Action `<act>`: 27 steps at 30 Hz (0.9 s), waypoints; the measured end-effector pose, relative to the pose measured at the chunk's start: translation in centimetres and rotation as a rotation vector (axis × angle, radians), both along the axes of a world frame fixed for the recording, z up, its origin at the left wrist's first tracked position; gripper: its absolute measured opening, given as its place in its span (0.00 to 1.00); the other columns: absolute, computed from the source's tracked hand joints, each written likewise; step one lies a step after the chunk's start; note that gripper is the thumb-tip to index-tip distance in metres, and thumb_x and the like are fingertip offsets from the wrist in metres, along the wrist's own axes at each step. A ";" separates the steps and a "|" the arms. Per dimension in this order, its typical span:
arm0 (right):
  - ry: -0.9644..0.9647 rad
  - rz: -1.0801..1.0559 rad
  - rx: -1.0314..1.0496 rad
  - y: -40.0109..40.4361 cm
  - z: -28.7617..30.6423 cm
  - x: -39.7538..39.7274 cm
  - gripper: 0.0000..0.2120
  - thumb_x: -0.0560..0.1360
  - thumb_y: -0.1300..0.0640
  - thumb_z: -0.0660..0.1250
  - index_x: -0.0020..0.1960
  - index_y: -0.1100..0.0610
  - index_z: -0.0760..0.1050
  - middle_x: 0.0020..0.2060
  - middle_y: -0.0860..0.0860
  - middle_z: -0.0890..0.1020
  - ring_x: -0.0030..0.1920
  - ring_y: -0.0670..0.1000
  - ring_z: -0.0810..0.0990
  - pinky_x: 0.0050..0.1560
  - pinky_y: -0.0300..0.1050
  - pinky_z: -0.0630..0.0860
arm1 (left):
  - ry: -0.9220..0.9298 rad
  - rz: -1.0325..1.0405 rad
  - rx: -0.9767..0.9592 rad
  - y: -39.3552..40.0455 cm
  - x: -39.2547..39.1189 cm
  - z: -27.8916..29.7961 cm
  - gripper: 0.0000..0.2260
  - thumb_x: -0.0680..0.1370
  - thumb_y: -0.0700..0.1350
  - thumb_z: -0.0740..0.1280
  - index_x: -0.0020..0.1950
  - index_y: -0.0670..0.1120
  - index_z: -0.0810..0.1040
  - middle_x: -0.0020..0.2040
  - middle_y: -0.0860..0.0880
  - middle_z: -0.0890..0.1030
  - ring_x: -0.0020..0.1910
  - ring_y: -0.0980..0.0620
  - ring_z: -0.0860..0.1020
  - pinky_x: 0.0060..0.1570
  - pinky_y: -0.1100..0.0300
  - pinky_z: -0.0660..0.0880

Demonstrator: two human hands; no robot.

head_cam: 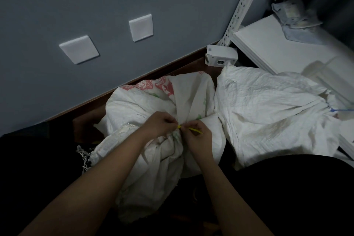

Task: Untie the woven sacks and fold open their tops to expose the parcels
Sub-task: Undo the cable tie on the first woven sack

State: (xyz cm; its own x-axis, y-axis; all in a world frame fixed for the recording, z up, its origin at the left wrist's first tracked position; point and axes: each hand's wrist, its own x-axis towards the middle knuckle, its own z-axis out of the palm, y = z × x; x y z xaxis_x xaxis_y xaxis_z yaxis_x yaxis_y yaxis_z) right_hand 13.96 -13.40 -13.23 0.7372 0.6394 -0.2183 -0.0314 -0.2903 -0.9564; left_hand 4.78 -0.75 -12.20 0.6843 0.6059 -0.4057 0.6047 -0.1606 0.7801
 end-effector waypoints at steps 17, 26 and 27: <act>0.024 -0.023 -0.046 -0.4 0.3 -0.1 0.10 0.71 0.66 0.72 0.34 0.56 0.78 0.30 0.46 0.81 0.30 0.36 0.77 0.35 0.28 0.71 | 0.037 -0.085 0.130 -0.4 1.1 -1.0 0.04 0.72 0.41 0.70 0.41 0.42 0.84 0.36 0.49 0.80 0.34 0.58 0.75 0.40 0.62 0.73; 0.038 -0.009 -0.110 -0.4 -0.7 -0.5 0.04 0.72 0.61 0.73 0.40 0.58 0.79 0.35 0.49 0.82 0.37 0.41 0.80 0.42 0.32 0.73 | 0.006 -0.024 0.149 -1.1 0.9 -1.9 0.06 0.73 0.41 0.71 0.48 0.41 0.83 0.46 0.45 0.80 0.42 0.54 0.78 0.41 0.71 0.71; 0.035 -0.003 -0.107 -0.6 -0.5 -0.5 0.03 0.72 0.61 0.72 0.40 0.58 0.79 0.35 0.47 0.82 0.36 0.38 0.79 0.41 0.29 0.72 | 0.006 -0.021 0.144 -1.1 0.8 -1.9 0.06 0.73 0.41 0.71 0.48 0.41 0.83 0.46 0.47 0.80 0.40 0.56 0.77 0.39 0.75 0.69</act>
